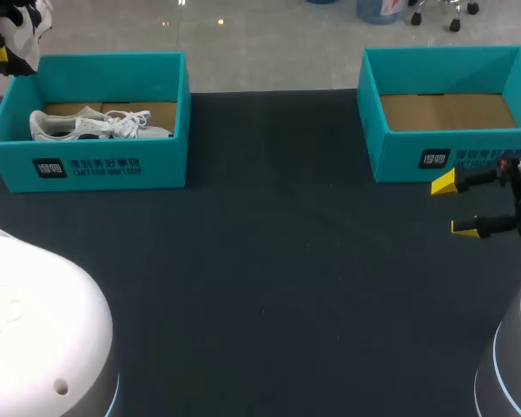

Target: Take the shoe out of the shoebox, open the shoe tongue, remove and reinsert the insole, then place the shoe into the shoebox

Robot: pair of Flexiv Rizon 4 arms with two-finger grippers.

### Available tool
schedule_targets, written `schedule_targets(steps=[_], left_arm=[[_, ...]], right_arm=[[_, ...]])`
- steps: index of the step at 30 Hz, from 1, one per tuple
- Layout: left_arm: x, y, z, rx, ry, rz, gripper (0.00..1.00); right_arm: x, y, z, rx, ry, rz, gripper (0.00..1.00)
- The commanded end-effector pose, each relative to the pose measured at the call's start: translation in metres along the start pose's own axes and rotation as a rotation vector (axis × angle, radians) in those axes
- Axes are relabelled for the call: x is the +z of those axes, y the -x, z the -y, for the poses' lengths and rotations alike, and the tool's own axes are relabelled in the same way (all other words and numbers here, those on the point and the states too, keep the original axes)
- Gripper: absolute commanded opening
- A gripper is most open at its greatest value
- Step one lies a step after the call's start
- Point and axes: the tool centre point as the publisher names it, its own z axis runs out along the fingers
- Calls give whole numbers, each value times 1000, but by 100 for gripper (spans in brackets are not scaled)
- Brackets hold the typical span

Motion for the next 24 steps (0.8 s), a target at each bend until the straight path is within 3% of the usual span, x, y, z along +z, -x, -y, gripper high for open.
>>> schedule_targets(steps=[1, 3, 6, 7, 8, 12, 15, 24], left_arm=[[-3, 2, -1, 1, 1, -8, 0], [-3, 2, -1, 1, 1, -8, 0], [-7, -3, 0, 256, 38, 19, 0], [-9, -4, -1, 381, 64, 5, 0], [-10, -5, -2, 441, 99, 78, 0], [-14, -5, -8, 866, 196, 60, 0], [-14, -3, -14, 1171, 341, 89, 0], [-14, -3, -14, 1171, 341, 89, 0]], right_arm=[[0, 0, 1, 2, 2, 4, 100], [0, 0, 1, 2, 2, 4, 100], [0, 0, 1, 2, 2, 4, 100], [0, 0, 1, 2, 2, 4, 100], [0, 0, 1, 2, 2, 4, 100], [0, 0, 1, 2, 2, 4, 100], [0, 0, 1, 2, 2, 4, 100], [0, 0, 1, 2, 2, 4, 100]])
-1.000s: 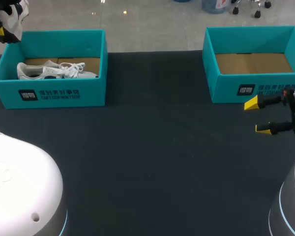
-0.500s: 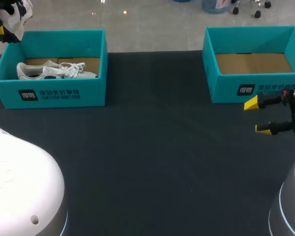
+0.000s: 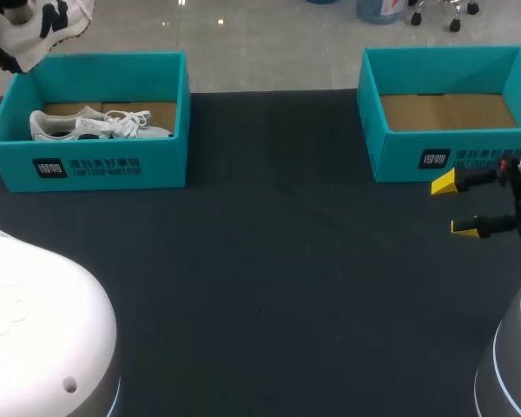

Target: Take the shoe out of the shoebox, open the shoe tongue, remove and reinsert the insole, then place the shoe into the shoebox

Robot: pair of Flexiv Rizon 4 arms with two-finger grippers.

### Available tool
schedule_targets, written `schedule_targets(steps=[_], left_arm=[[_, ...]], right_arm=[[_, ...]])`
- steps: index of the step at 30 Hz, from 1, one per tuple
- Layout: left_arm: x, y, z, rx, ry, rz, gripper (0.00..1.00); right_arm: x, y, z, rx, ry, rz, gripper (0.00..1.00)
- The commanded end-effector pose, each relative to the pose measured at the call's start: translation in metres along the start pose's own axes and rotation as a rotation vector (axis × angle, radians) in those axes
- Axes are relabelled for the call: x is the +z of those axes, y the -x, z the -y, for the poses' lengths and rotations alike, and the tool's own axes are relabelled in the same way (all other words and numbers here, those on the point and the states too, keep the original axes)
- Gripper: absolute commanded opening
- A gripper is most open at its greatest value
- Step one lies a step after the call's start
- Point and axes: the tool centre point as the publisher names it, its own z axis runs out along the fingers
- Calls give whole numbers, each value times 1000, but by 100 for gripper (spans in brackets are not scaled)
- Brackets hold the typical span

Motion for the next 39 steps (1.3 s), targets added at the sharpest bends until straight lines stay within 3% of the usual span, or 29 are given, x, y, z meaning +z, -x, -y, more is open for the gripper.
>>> schedule_targets(steps=[1, 32, 39], left_arm=[[0, -9, 8, 576, 210, 45, 0], [0, -9, 8, 576, 210, 45, 0], [1, -6, 6, 840, 207, 84, 0]], right_arm=[[0, 0, 1, 1, 2, 4, 100], [0, 0, 1, 1, 2, 4, 100], [0, 0, 1, 1, 2, 4, 100]])
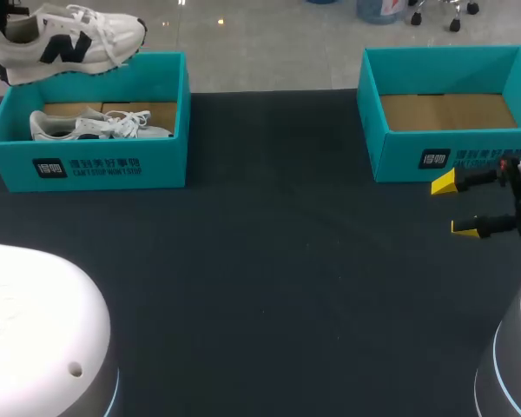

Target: Take the shoe out of the shoebox, open the shoe tongue, remove and reinsert the insole, then place the shoe into the shoebox

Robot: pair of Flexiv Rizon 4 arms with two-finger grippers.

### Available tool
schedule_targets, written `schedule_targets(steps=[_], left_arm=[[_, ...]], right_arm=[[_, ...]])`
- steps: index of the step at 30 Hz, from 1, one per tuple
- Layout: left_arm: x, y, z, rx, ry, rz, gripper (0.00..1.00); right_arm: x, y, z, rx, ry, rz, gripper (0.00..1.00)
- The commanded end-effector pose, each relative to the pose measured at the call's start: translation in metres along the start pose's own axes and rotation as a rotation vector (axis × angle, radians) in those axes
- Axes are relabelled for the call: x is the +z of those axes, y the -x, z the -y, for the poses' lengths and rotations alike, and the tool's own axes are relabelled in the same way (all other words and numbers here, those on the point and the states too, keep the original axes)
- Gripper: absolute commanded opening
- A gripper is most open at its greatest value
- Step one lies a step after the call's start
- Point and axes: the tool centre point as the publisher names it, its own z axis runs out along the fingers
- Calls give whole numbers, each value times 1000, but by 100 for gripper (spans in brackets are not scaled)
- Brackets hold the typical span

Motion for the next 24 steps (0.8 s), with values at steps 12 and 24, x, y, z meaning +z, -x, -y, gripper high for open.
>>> schedule_targets(steps=[12, 24], left_arm=[[7, -6, -1, 189, 6, 28, 0], [12, -3, -13, 229, 36, 64, 0]], right_arm=[[0, 0, 1, 1, 2, 4, 100], [0, 0, 1, 1, 2, 4, 100]])
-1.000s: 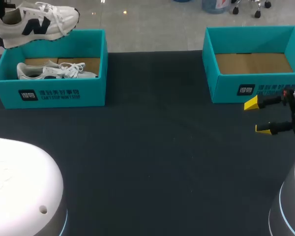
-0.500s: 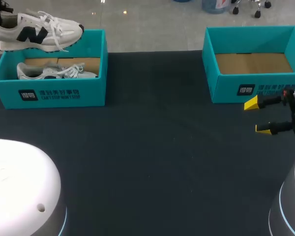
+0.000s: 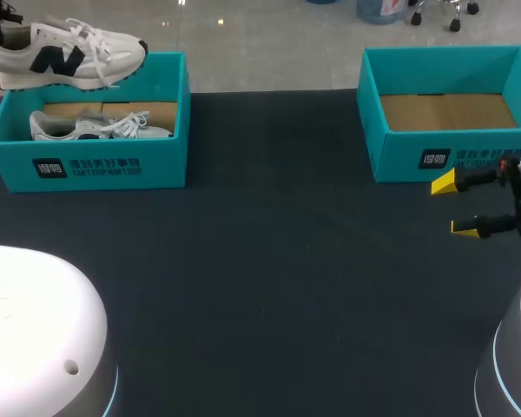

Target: Take the shoe out of the shoebox, open the shoe tongue, remove and reinsert the insole, then place the shoe into the shoebox

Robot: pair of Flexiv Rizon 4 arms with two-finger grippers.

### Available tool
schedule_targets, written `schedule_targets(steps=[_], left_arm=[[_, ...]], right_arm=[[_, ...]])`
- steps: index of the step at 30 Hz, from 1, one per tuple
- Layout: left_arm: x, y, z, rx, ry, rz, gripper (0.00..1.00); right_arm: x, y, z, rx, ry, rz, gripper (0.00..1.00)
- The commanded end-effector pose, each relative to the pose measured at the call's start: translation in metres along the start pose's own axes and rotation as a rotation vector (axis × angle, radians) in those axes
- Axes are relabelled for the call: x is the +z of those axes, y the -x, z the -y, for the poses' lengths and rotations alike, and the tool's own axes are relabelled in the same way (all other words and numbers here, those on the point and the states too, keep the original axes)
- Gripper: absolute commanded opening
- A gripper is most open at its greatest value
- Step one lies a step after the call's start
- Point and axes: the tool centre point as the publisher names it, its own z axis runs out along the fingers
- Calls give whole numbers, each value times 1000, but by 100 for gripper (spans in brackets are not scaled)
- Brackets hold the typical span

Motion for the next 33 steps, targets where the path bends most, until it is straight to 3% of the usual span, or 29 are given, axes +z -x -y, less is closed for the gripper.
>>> schedule_targets(steps=[1, 21, 33], left_arm=[[6, -6, -8, 11, 20, 10, 0], [52, -2, -54, -9, 30, 28, 0], [75, 14, -62, 17, 37, 23, 0]], right_arm=[[0, 0, 1, 2, 2, 4, 100], [0, 0, 1, 2, 2, 4, 100], [0, 0, 1, 2, 2, 4, 100]])
